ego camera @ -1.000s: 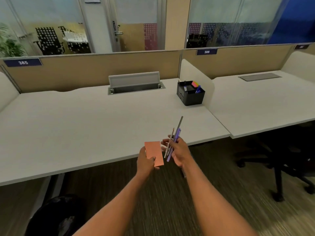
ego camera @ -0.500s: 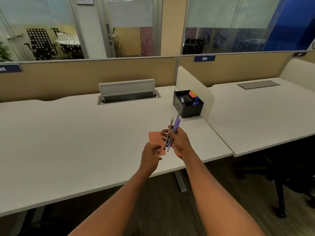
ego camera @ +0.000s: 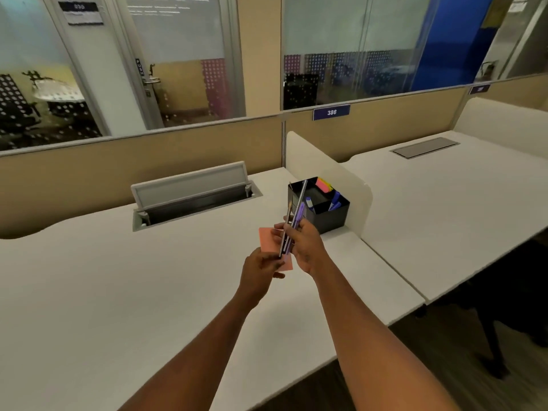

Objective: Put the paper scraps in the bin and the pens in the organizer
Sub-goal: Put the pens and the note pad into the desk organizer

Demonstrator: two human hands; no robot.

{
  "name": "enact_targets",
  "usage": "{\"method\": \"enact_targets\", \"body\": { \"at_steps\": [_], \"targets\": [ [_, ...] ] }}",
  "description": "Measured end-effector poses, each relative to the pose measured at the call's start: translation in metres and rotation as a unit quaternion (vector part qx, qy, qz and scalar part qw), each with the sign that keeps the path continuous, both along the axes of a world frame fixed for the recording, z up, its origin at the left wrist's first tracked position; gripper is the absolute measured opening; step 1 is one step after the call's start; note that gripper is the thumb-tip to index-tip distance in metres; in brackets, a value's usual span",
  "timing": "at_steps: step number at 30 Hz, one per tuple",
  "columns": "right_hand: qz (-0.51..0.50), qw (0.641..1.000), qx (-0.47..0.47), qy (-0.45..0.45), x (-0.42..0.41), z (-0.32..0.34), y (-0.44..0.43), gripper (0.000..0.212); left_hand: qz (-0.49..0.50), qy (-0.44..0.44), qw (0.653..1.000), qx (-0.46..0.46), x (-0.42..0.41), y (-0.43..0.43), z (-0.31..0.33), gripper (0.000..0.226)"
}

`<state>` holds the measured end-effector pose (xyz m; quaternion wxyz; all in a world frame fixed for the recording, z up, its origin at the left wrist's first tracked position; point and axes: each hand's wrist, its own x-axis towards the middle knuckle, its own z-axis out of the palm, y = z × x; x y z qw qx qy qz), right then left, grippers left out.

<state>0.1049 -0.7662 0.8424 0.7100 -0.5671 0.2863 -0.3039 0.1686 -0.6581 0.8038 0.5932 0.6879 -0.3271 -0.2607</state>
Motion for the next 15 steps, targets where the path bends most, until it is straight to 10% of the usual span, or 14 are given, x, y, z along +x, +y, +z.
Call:
{"method": "enact_targets", "body": {
  "at_steps": [15],
  "targets": [
    [0.01, 1.0, 0.006, 0.029, 0.053, 0.006, -0.053, 0.028, 0.055, 0.063, 0.997, 0.003, 0.053, -0.07, -0.001, 0.031]
  ]
}}
